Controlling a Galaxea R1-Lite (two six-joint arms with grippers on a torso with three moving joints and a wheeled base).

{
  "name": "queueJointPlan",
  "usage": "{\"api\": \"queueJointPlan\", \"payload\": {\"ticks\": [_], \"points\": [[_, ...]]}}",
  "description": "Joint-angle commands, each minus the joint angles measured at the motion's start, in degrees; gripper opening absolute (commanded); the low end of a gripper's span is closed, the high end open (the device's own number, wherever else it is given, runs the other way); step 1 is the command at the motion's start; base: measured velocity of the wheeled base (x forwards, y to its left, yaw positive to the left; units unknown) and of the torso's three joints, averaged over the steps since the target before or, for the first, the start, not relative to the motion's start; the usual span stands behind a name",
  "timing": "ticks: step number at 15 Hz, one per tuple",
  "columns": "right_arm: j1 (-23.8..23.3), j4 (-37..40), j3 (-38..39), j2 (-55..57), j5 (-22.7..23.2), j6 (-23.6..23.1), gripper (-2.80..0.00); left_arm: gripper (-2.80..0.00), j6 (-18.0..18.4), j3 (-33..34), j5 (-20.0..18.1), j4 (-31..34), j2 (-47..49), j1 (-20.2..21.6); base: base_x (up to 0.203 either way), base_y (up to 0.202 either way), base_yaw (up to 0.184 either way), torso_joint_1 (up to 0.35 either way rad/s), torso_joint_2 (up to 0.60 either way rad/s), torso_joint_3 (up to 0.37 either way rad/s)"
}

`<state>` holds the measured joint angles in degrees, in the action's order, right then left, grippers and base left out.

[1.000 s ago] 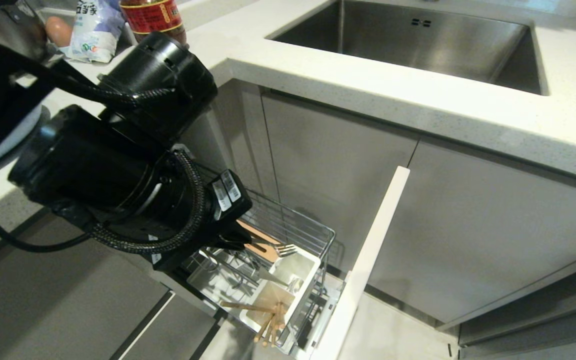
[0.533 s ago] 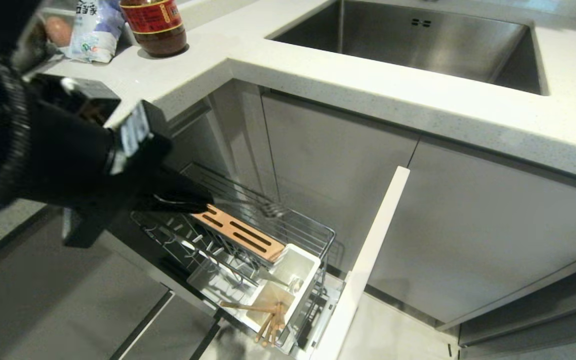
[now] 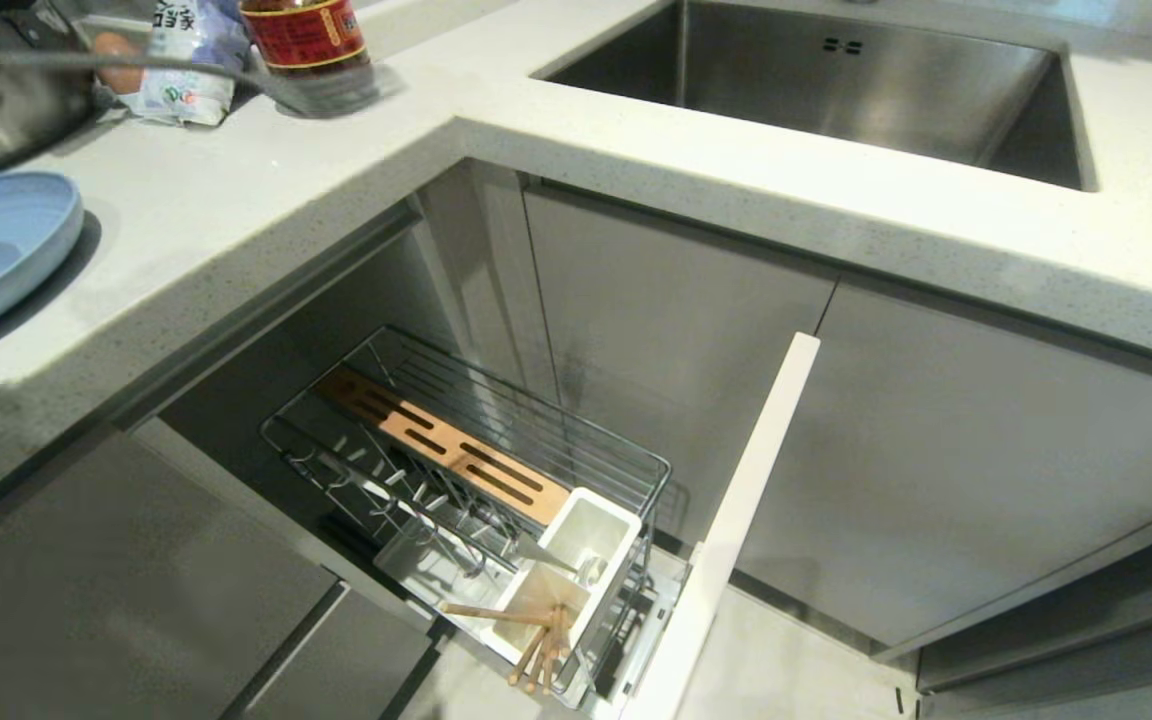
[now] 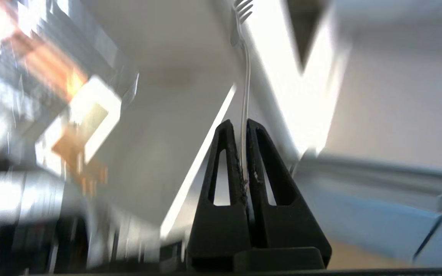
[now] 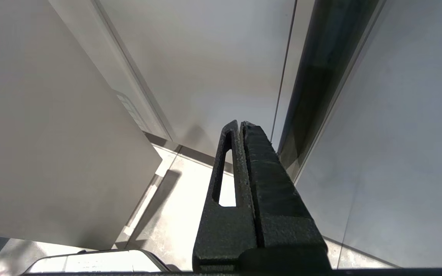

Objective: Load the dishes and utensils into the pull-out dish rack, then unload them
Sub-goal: Take the fork out of the cupboard

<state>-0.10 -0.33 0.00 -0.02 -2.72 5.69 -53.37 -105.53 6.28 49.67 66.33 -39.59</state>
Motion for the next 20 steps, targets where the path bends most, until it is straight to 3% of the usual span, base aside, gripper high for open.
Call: {"api": "queueJointPlan", "payload": {"ticks": [1,8,10,12,16,20], "points": [[0.01,-0.02,0.00,-0.24,-0.01,0.02,-2.80,-2.80,3.14,-0.15,0.00,-2.22,-5.26,8.00,0.000,0.000,0.000,0.000,0.00,0.000],[0.01,-0.02,0.00,-0.24,-0.01,0.02,-2.80,-2.80,15.88,2.18,0.49,-5.41,-12.35,42.20,0.000,0.000,0.000,0.000,0.00,0.000],[0.01,-0.02,0.00,-0.24,-0.01,0.02,-2.80,-2.80,17.73,5.35,1.73,-6.49,-13.62,51.93,0.000,0.000,0.000,0.000,0.00,0.000],[0.01,-0.02,0.00,-0.24,-0.01,0.02,-2.80,-2.80,18.44,13.15,2.28,-11.09,-15.04,61.34,0.000,0.000,0.000,0.000,0.00,0.000],[0.01,-0.02,0.00,-0.24,-0.01,0.02,-2.80,-2.80,20.98,31.91,2.67,-26.92,-18.98,70.33,0.000,0.000,0.000,0.000,0.00,0.000],[0.01,-0.02,0.00,-0.24,-0.01,0.02,-2.80,-2.80,24.21,47.42,2.76,-42.75,-21.10,72.70,0.000,0.000,0.000,0.000,0.00,0.000]]}}
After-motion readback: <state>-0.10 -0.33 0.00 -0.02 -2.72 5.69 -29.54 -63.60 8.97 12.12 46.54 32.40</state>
